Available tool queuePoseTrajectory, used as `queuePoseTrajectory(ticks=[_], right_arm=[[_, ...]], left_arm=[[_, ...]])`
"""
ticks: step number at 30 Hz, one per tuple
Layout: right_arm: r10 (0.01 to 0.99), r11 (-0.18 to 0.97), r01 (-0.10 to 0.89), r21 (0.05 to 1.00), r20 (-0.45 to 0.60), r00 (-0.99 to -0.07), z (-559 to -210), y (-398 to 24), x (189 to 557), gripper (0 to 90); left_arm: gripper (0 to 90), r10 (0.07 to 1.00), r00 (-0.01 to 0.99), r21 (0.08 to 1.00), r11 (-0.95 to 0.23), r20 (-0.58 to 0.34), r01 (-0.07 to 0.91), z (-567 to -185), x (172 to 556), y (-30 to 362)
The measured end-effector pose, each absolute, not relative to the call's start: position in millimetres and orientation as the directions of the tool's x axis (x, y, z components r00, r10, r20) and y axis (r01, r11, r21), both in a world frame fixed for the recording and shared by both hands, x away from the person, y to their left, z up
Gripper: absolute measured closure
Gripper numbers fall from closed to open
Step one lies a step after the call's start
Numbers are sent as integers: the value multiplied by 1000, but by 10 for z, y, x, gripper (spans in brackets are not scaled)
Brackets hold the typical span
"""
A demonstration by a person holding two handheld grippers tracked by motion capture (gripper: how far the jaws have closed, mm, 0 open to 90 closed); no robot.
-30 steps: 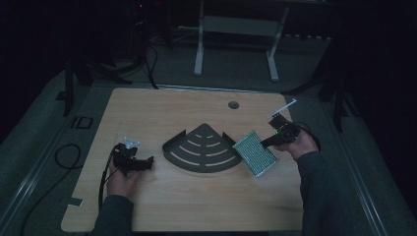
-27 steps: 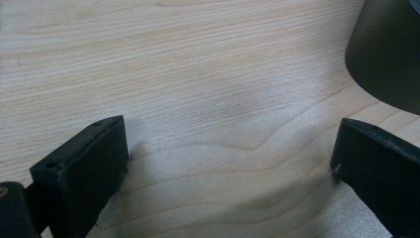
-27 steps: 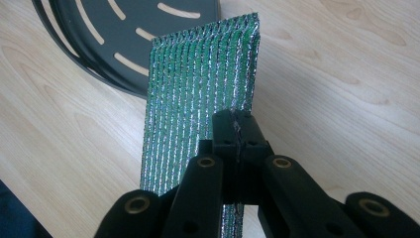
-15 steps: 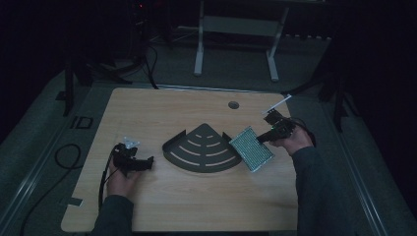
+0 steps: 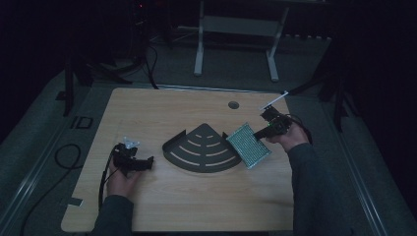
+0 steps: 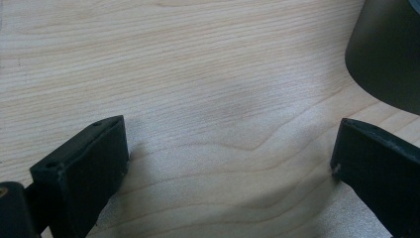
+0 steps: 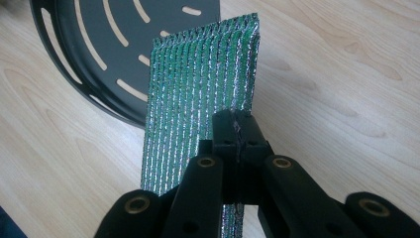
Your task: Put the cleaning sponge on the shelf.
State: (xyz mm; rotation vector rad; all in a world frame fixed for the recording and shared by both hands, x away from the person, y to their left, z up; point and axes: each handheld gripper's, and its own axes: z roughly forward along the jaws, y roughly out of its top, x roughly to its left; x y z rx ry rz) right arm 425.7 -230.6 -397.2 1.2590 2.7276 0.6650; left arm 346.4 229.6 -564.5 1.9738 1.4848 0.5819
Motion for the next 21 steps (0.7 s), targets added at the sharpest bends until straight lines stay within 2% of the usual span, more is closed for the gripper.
queuePoseTrajectory(ticks=[21], right_arm=[[739,559,703,439,119,-663,-3925,-2200,4354,896]], left_arm=[[17,960,280,686,-199,-7,699,-5645,3464,2296]])
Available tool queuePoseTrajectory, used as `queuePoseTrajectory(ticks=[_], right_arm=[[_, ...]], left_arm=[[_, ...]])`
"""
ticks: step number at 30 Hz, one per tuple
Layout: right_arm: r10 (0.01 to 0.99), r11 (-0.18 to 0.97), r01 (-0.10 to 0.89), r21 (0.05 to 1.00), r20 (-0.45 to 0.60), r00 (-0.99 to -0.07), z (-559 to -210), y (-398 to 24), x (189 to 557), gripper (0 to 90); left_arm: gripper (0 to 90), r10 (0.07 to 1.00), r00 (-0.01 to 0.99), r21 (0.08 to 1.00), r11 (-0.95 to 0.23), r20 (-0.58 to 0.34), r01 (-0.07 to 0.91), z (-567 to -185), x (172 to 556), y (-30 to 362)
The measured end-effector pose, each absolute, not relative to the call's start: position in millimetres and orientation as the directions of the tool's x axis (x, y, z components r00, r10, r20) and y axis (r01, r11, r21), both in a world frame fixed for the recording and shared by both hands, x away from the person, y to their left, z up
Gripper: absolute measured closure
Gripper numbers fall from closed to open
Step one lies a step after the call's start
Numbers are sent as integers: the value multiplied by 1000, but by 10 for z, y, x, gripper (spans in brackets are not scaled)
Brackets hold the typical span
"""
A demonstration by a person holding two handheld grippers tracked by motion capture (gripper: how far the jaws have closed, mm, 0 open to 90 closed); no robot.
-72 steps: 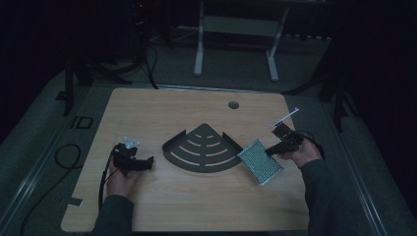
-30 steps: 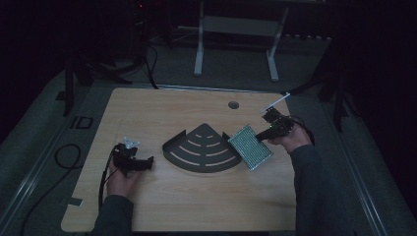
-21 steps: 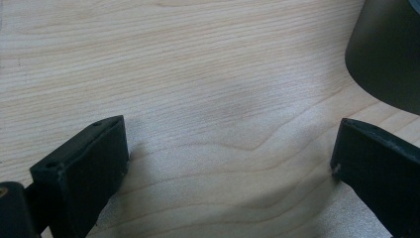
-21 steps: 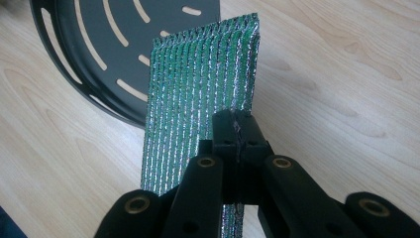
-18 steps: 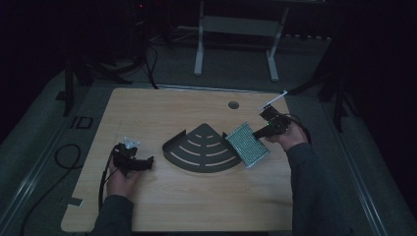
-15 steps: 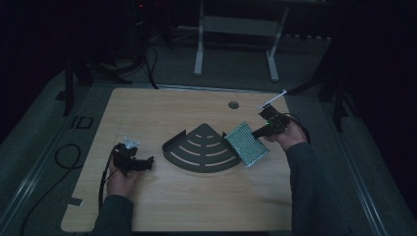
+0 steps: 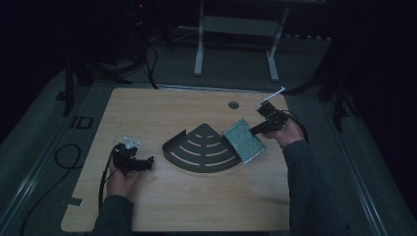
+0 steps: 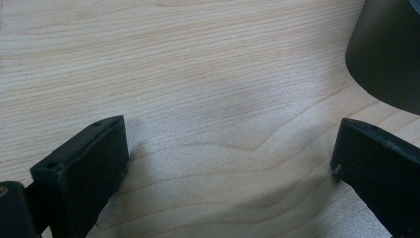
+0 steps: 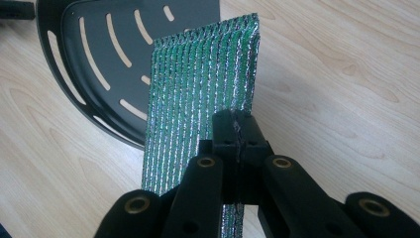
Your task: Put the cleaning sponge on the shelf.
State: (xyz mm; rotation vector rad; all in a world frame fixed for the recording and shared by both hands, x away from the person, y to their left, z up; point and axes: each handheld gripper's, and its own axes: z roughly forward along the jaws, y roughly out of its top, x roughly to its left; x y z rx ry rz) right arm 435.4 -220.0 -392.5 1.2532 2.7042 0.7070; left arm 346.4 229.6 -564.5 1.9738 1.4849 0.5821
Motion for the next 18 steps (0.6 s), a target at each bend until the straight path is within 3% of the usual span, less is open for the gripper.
queuePoseTrajectory(ticks=[18], right_arm=[[734,563,689,456,109,-671,-3899,-2066,4426,896]], left_arm=[[17,960,280,686,-199,-7,699,-5645,3464,2296]])
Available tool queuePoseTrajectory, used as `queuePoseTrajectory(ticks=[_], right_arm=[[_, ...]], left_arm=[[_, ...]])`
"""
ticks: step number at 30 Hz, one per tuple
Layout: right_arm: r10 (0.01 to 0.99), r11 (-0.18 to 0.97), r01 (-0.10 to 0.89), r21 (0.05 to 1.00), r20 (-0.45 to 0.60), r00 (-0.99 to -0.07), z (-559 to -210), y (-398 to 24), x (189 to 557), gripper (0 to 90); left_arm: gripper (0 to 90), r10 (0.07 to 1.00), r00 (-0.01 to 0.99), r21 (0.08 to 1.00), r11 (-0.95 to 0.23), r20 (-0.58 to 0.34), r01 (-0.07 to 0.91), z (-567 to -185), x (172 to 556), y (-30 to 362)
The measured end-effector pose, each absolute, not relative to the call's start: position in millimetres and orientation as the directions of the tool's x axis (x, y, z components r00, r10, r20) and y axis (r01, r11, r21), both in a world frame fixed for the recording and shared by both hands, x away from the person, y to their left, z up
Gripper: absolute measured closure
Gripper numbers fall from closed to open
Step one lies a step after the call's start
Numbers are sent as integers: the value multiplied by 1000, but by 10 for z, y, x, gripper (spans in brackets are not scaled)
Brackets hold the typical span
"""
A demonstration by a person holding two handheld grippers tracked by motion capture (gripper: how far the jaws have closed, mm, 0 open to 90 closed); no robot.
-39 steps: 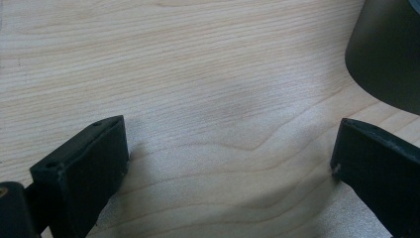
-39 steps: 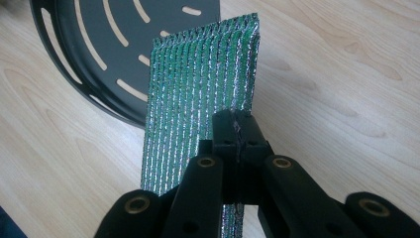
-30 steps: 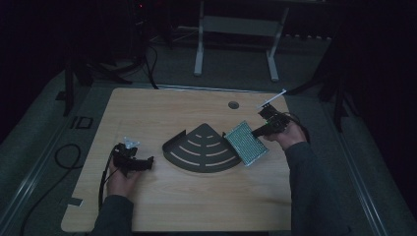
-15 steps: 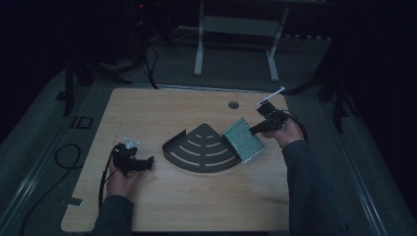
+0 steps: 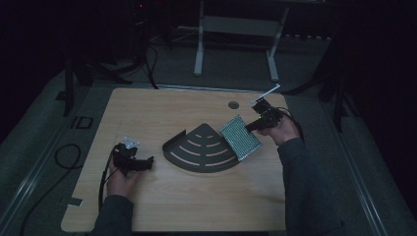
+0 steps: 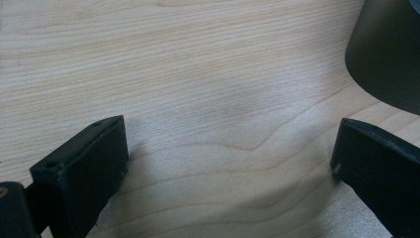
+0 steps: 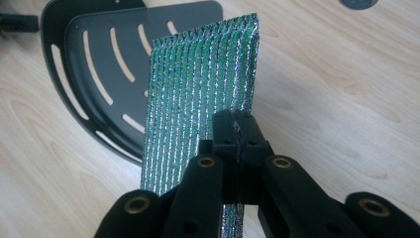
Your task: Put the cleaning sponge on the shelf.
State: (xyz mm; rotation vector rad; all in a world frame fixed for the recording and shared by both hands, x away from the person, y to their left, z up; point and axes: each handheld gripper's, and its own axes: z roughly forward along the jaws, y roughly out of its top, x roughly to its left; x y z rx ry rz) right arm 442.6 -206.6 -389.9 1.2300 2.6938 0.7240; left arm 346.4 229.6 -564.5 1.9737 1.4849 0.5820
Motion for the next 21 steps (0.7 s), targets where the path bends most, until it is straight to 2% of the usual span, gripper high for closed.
queuePoseTrajectory(ticks=[21], right_arm=[[730,553,687,471,123,-672,-3993,-1937,4499,896]], left_arm=[[17,960,280,687,-199,-7,699,-5645,3466,2293]])
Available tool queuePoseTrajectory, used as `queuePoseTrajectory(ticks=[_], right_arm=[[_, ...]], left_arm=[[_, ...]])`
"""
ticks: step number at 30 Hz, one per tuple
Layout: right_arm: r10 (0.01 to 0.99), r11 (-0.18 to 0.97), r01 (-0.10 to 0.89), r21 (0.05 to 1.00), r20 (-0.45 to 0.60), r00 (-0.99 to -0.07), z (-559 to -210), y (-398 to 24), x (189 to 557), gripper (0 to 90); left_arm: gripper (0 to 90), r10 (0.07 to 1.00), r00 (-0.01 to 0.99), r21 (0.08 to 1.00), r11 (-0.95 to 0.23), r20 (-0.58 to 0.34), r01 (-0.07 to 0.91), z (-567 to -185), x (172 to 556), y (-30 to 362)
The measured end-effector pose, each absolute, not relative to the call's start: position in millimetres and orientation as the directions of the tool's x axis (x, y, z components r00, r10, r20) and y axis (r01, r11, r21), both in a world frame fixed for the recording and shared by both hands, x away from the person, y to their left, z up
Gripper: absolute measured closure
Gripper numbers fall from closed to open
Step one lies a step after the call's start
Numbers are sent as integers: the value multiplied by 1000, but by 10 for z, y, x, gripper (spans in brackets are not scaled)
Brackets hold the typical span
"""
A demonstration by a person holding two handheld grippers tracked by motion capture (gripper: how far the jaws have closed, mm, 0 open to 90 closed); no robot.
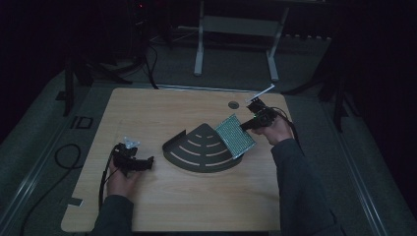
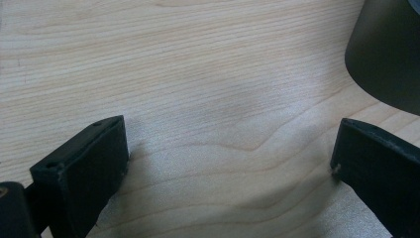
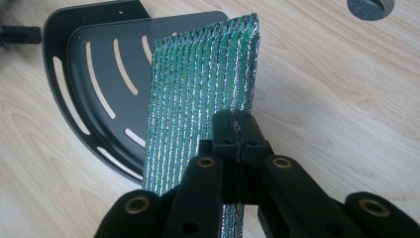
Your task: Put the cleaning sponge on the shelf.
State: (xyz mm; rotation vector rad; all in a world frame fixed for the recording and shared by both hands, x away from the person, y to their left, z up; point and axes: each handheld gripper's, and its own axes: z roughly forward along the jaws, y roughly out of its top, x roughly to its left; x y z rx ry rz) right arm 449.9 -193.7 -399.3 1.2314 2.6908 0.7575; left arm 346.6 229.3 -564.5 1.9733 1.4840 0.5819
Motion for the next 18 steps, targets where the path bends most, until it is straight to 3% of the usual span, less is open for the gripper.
queuePoseTrajectory(ticks=[18], right_arm=[[713,581,669,464,108,-693,-4086,-1777,4566,896]], left_arm=[[17,959,282,687,-200,-8,699,-5646,3469,2290]])
